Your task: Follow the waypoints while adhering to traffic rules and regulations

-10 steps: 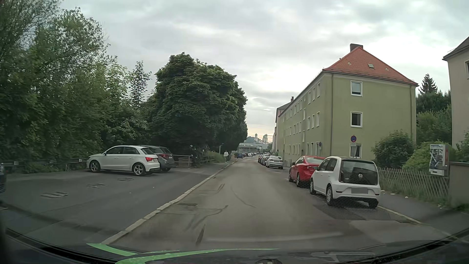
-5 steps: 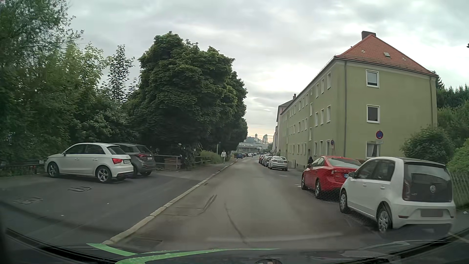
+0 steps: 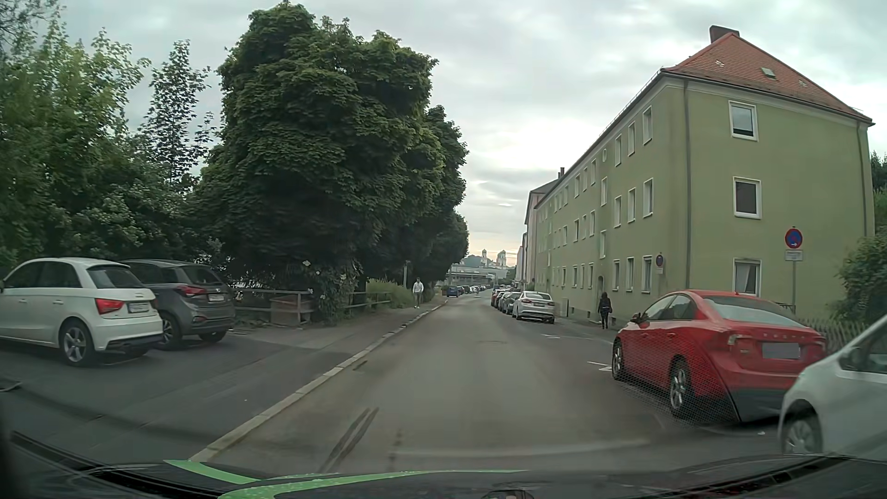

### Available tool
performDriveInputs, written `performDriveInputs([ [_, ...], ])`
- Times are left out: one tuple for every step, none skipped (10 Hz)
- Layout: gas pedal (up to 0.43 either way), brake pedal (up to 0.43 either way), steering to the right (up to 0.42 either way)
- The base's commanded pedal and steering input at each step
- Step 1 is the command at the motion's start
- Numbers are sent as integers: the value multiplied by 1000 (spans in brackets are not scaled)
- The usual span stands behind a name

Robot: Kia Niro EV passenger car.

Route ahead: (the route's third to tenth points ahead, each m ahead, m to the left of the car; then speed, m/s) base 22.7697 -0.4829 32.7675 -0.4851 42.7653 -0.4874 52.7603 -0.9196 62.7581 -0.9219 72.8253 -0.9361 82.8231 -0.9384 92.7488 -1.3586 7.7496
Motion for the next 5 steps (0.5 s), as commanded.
performDriveInputs([
  [59,0,7],
  [59,0,7],
  [59,0,7],
  [59,0,7],
  [59,0,7],
])
